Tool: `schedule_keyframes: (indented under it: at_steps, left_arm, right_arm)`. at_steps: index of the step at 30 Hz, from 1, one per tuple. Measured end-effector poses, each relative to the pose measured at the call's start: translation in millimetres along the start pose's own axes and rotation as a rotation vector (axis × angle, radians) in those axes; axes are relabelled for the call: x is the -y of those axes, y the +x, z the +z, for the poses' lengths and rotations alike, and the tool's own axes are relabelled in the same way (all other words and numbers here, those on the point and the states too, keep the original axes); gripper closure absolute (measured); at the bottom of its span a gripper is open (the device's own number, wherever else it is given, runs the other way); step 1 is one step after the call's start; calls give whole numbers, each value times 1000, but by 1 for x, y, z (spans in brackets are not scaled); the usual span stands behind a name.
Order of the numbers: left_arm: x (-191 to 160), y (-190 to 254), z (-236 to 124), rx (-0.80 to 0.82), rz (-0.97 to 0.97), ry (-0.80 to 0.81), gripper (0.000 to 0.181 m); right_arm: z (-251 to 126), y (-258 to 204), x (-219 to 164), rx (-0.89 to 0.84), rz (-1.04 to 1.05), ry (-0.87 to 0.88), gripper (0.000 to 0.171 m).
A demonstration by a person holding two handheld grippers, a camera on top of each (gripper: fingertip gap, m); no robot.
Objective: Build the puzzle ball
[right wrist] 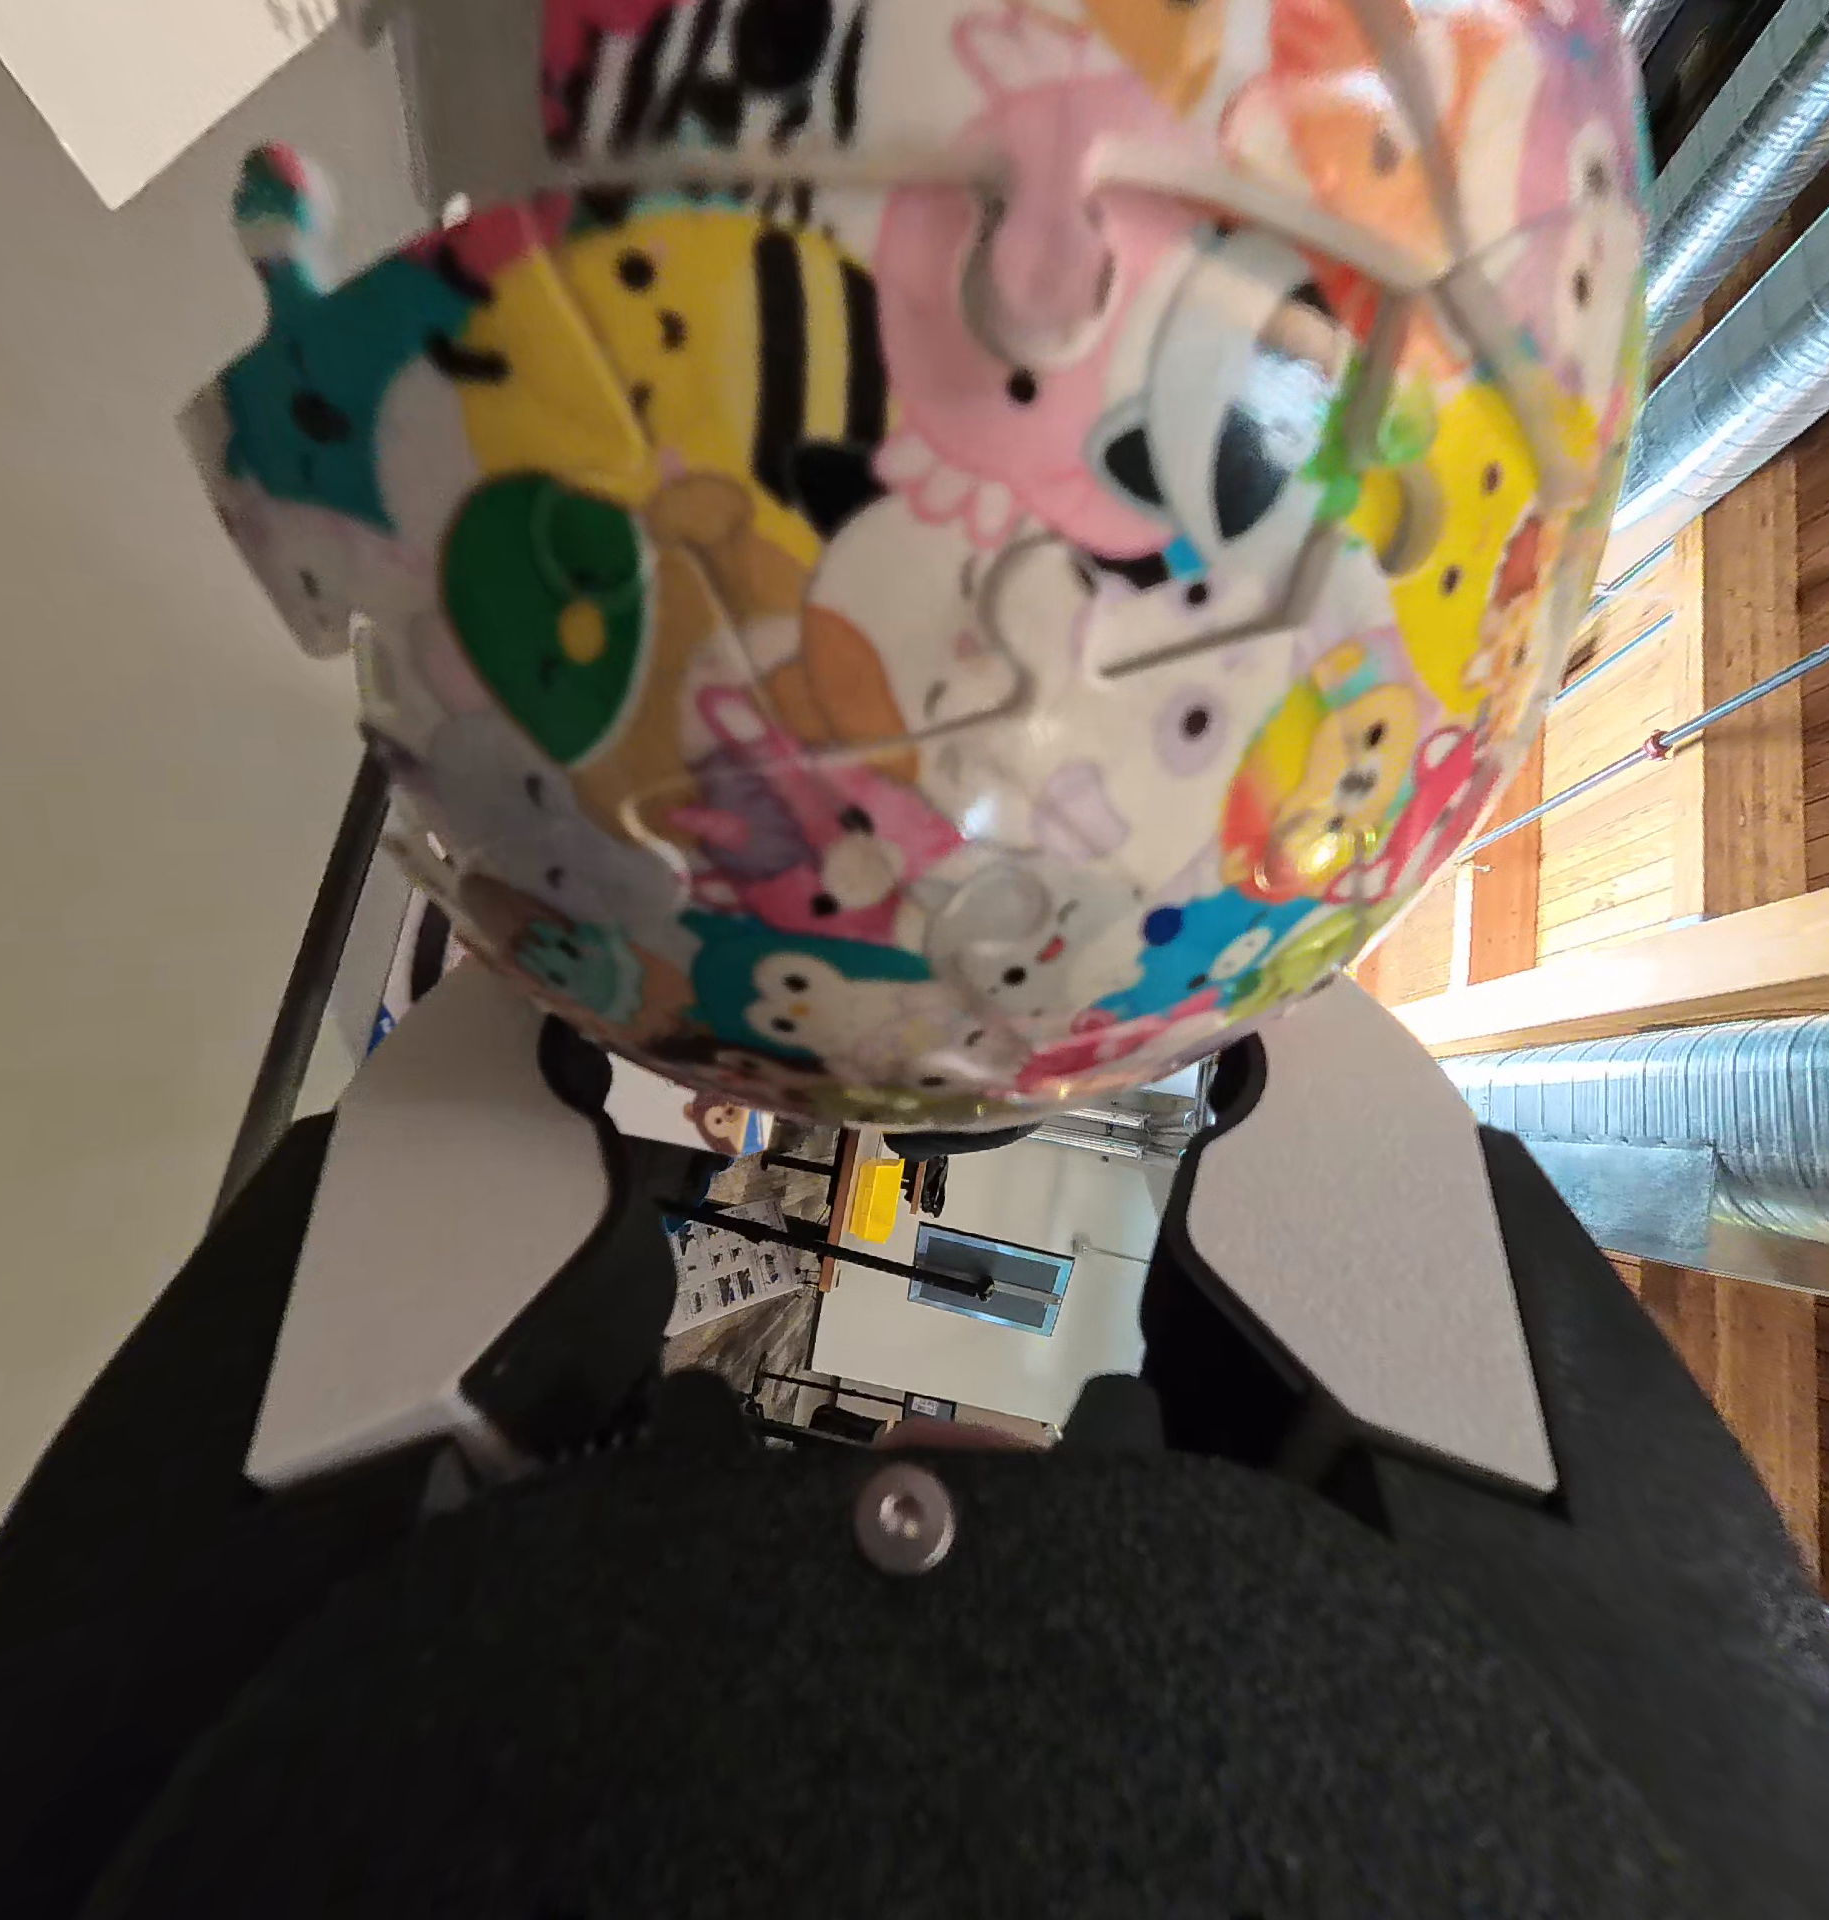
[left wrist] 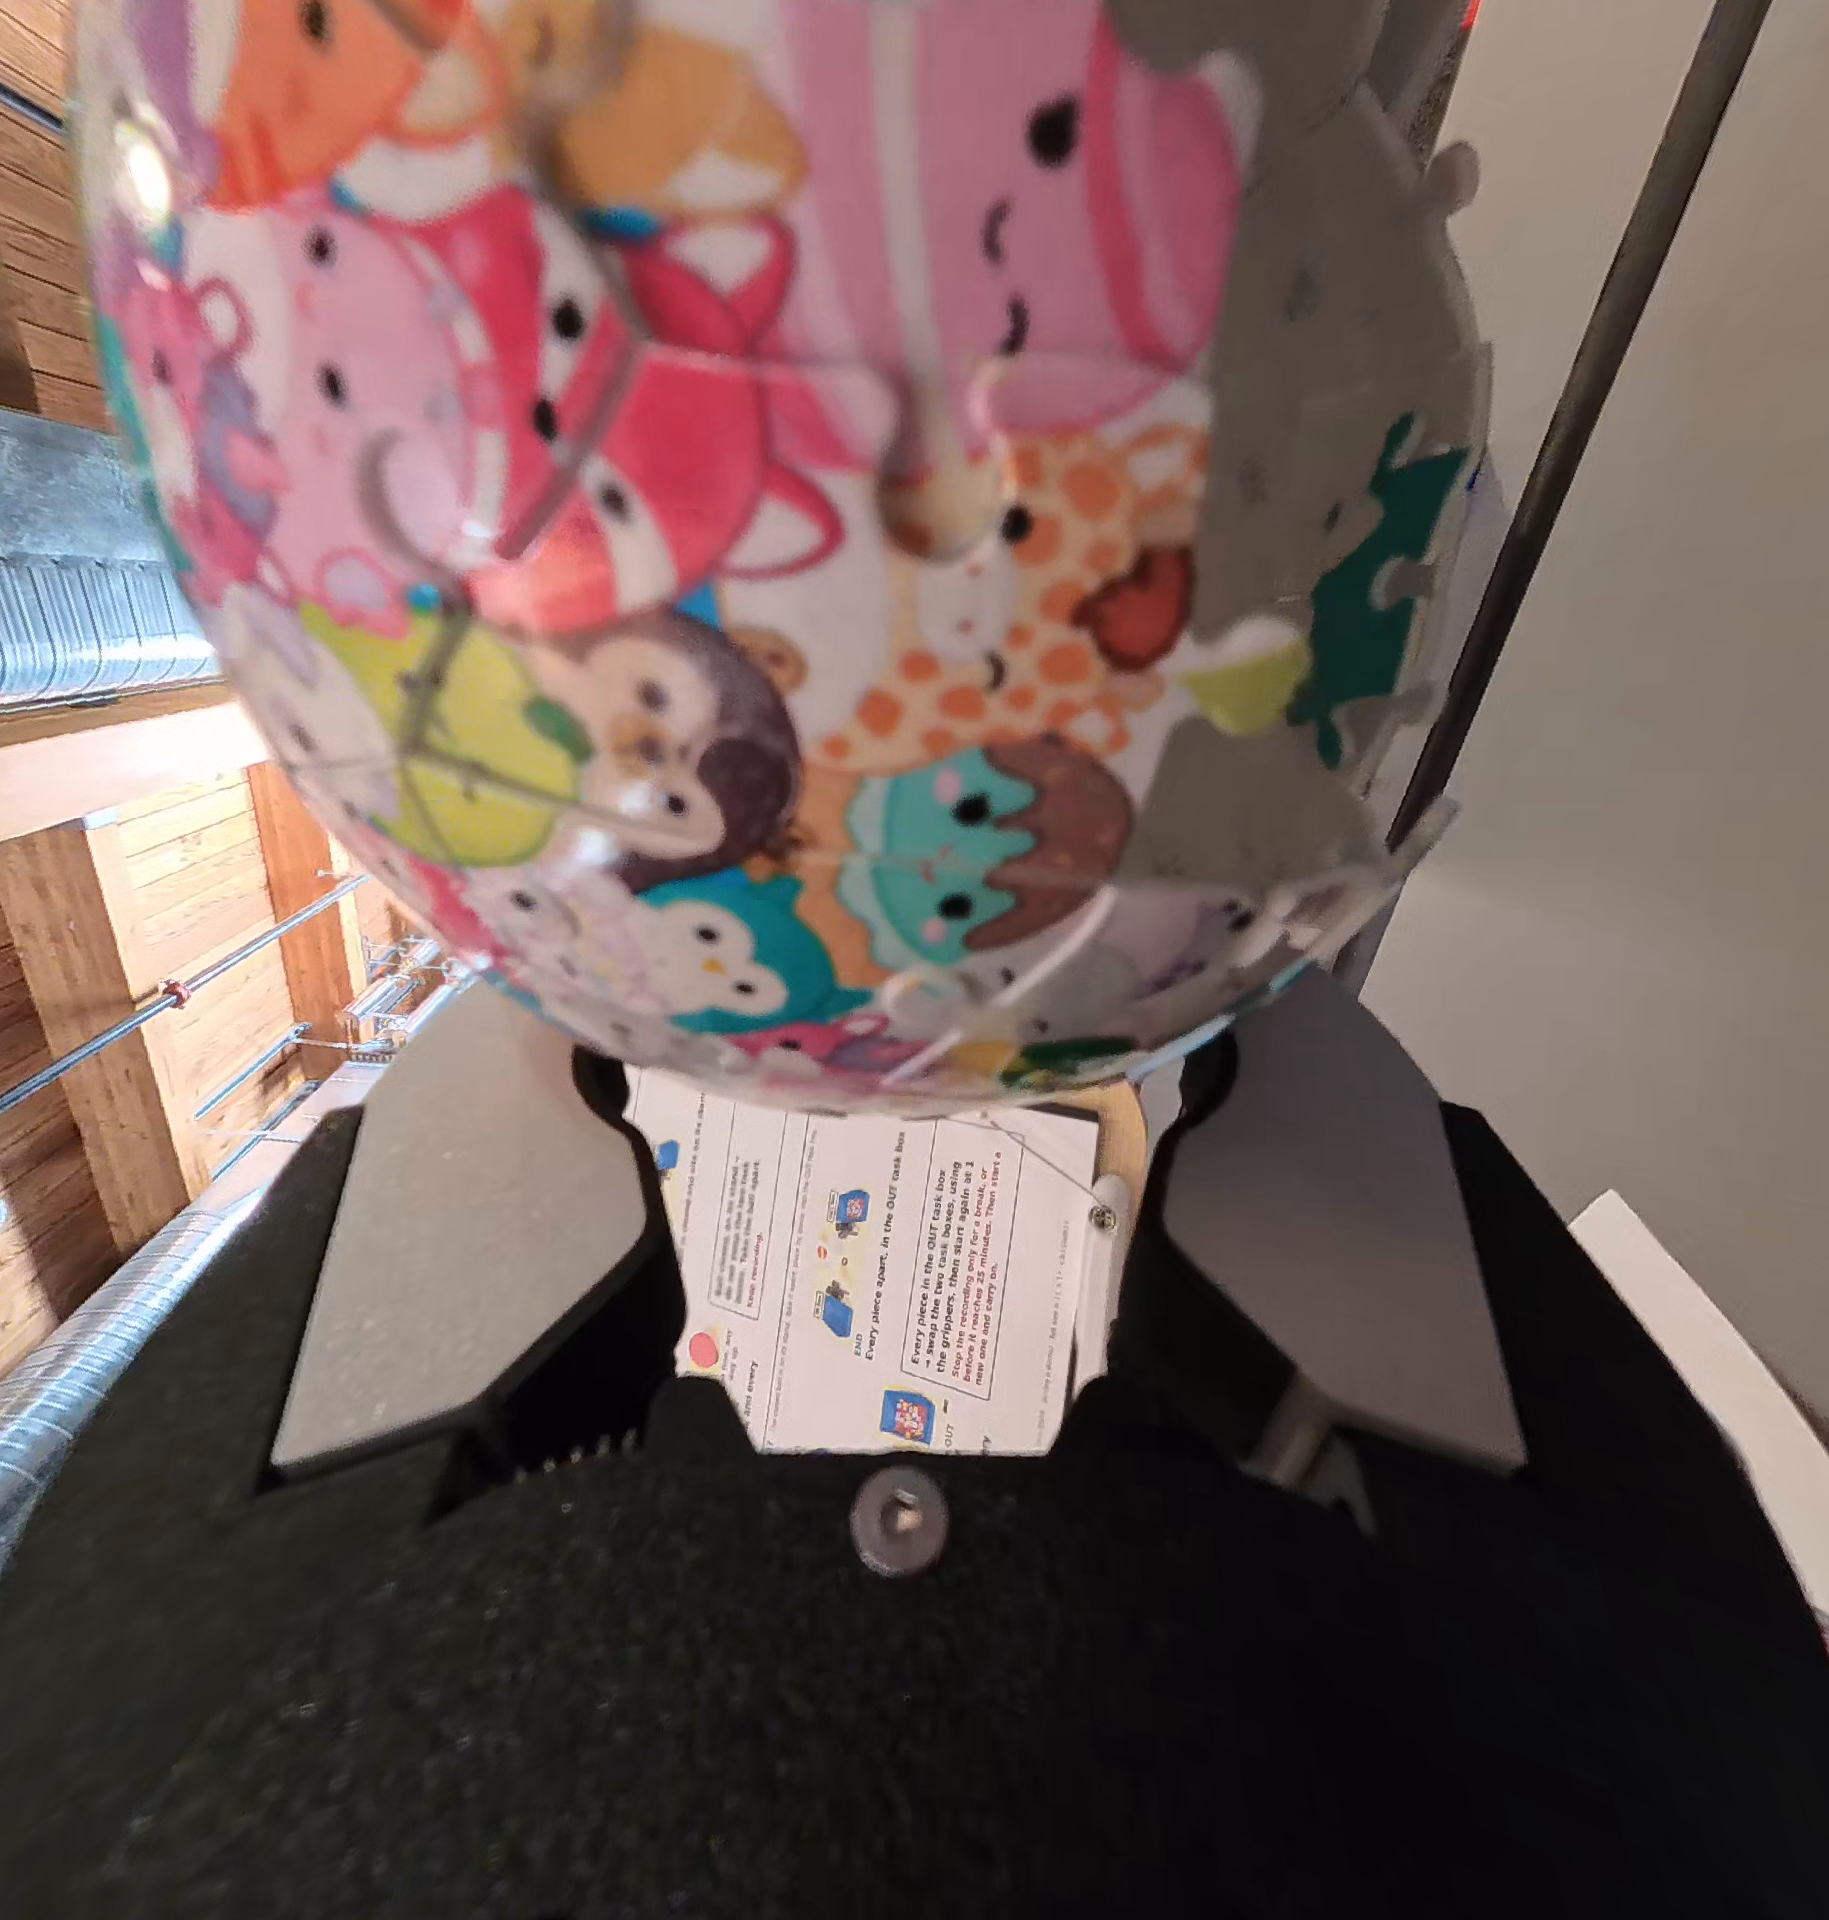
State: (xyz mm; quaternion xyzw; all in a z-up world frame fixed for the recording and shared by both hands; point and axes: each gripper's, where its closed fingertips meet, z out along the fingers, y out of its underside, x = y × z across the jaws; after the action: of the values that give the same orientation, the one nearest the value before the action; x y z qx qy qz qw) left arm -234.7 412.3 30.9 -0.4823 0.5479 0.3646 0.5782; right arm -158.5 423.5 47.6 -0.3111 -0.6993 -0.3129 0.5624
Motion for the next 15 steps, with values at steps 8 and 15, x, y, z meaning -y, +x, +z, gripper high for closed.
schedule_keyframes:
  at_steps: [8, 15]
  left_arm:
    - [-5, 46, -9, -142, -46, -22, 77]
    - [-10, 127, -21, -310, -30, -27, 84]
  right_arm:
    - [-3, -45, 12, 149, 91, 25, 58]
    - [-3, -140, 26, 393, 257, 38, 58]
